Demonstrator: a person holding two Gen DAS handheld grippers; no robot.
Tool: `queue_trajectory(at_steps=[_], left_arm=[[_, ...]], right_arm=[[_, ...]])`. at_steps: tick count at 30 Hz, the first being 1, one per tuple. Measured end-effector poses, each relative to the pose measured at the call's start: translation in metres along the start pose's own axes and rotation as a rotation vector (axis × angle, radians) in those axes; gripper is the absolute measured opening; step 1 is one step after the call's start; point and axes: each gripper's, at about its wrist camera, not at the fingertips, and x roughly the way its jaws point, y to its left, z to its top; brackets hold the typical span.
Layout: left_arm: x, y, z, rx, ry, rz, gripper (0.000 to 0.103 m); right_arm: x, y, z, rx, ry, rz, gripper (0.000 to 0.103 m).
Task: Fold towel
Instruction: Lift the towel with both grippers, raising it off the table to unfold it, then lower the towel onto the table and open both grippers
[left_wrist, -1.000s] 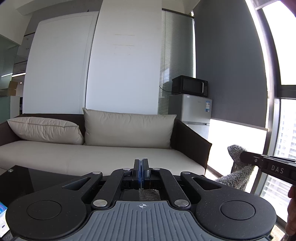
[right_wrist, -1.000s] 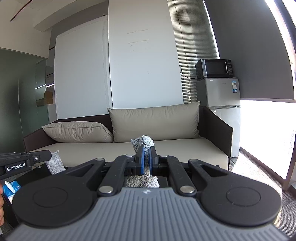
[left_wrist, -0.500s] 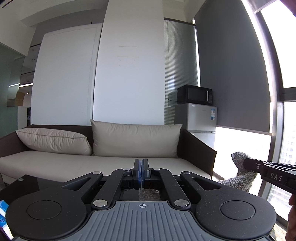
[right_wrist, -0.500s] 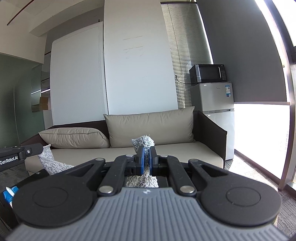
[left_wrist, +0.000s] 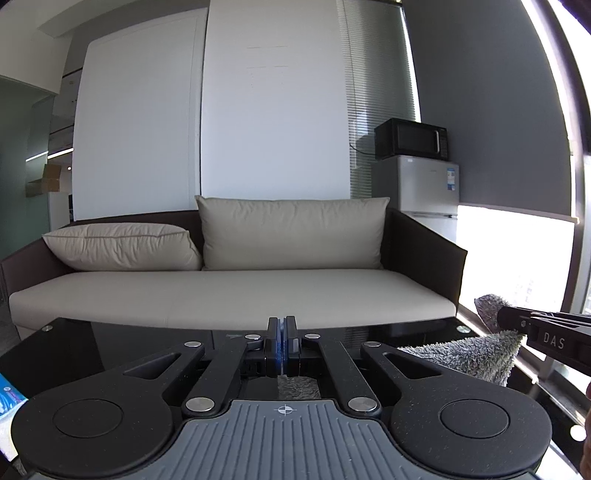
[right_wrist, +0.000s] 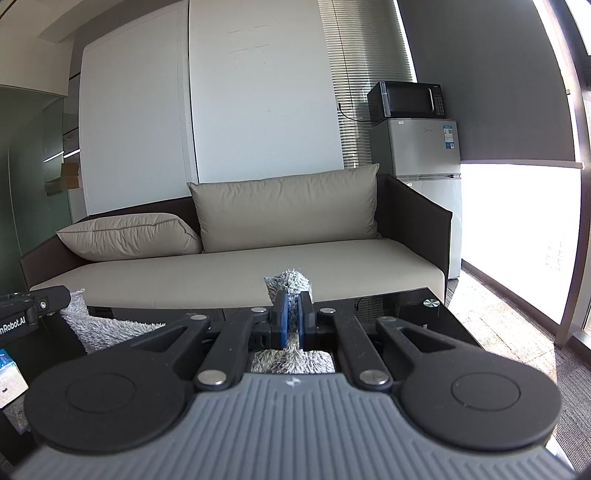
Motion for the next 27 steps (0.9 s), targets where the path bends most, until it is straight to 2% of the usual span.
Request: queue_trajectory(at_steps=[14, 27], left_arm=[[0.101, -0.006, -0.04, 0.042, 0.057, -0.01, 0.001], [0.163, 0.009, -0.057, 0.024, 0.158, -0.008, 0.001]], right_arm=[[0.105, -0.027, -0.047, 0.021, 0.055, -0.052, 0.005], [0.164, -0.031, -0.056, 0.012, 0.116, -0.036, 0.005]])
